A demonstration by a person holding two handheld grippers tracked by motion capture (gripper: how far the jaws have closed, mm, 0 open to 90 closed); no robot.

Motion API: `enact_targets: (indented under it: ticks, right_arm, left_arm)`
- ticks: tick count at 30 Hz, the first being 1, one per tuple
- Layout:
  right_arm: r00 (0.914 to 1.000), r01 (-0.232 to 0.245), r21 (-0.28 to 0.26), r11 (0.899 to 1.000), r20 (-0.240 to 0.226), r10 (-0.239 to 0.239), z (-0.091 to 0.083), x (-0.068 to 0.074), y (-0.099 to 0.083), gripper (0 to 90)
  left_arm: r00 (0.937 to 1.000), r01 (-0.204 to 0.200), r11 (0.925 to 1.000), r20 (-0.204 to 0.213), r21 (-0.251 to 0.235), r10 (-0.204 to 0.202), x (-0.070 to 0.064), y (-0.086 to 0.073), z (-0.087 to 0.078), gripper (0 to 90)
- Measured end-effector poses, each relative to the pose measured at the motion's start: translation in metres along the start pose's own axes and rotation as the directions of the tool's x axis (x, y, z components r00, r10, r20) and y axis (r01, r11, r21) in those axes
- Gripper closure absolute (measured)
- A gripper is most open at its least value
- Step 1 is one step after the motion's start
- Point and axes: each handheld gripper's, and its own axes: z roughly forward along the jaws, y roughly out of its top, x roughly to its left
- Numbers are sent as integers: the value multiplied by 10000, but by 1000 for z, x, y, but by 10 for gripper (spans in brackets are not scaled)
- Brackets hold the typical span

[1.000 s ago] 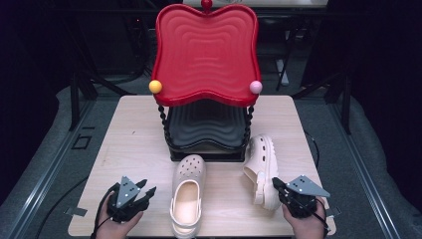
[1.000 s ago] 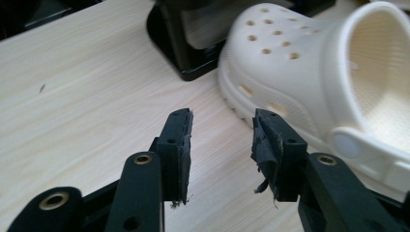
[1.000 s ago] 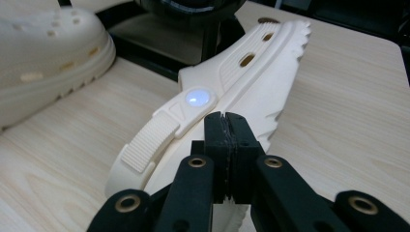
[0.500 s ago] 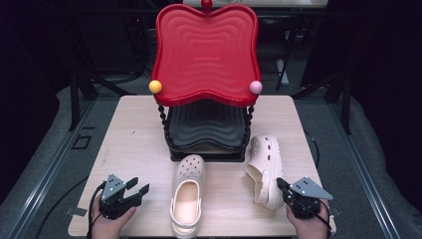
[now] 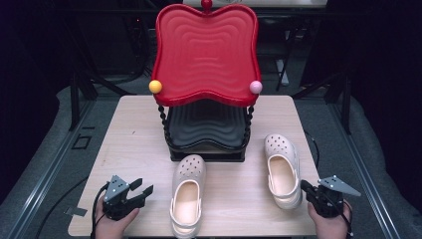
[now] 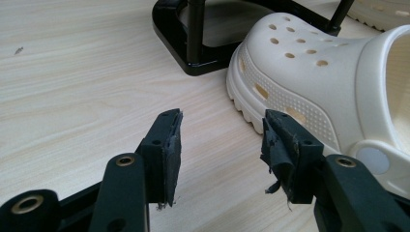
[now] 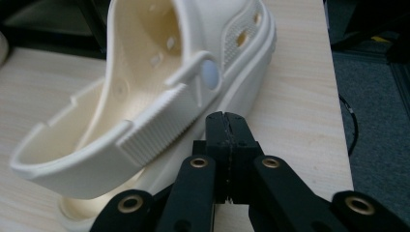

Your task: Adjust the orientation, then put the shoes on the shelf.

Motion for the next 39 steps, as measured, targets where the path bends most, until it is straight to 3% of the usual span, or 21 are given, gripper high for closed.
enact_targets:
  ticks: [3, 5, 12, 16, 18, 21, 25, 26, 27, 28, 35, 37, 38, 39]
  right_arm:
    - [9985, 373, 582, 9976, 388, -395, 10, -4, -5, 892]
    - [9987, 295, 658, 9974, 393, -321, 12, -7, -6, 857]
    - [9963, 436, 81, 9990, 734, -441, 1, -10, 4, 694]
    - [9968, 576, -72, 9983, 560, -571, -5, -8, 20, 617]
    - [9947, 931, -108, 9956, 453, -925, -7, -5, 30, 615]
    - [9796, 1927, -35, 9812, 589, -1922, -9, 1, 48, 616]
    - [9570, 2759, 391, 9604, 821, -2782, -2, 7, 66, 666]
    - [9589, 2751, 337, 9608, 628, -2768, 3, 9, 67, 702]
    - [9535, 2917, 677, 9541, 586, -2957, 7, 10, 70, 727]
    - [9418, 3259, 948, 9407, 548, -3318, 14, 12, 71, 750]
    - [9153, 3814, 1900, 9047, 599, -3984, 34, 18, 77, 799]
    - [9185, 3731, 1960, 9068, 600, -3909, 39, 18, 77, 799]
    - [9134, 3825, 2072, 9004, 623, -4023, 39, 18, 77, 799]
    - [9154, 3773, 2030, 9036, 657, -3970, 41, 18, 76, 802]
  left_arm:
    - [10000, -23, 10000, 36, -66, 23, -2, 1, -1, 492]
    - [10000, -48, 9999, 37, -103, 49, -2, 1, -2, 492]
    - [10000, 81, 9998, -8, -170, -81, 1, 1, -4, 492]
    - [9999, 143, 9998, -18, -162, -143, 2, 1, -4, 491]
    - [9999, 170, 9997, 0, -170, -170, 2, 1, -2, 491]
    - [9999, 92, 9999, 43, -94, -92, 1, 1, -1, 491]
    - [10000, 34, 10000, 76, -59, -34, -1, 1, -1, 491]
    - [10000, 19, 10000, 86, -62, -19, -1, 1, -1, 491]
    - [10000, 26, 10000, 91, -48, -26, -1, 1, 0, 491]
    - [10000, 22, 10000, 88, -46, -21, -1, 1, -1, 491]
    - [9996, 238, 9997, 120, -94, -237, 2, 0, -1, 491]
    - [9997, 225, 9997, 121, -89, -224, 2, 0, -1, 491]
    - [9997, 230, 9997, 121, -89, -229, 2, 0, -1, 491]
    - [9997, 222, 9997, 119, -94, -221, 2, 0, -1, 491]
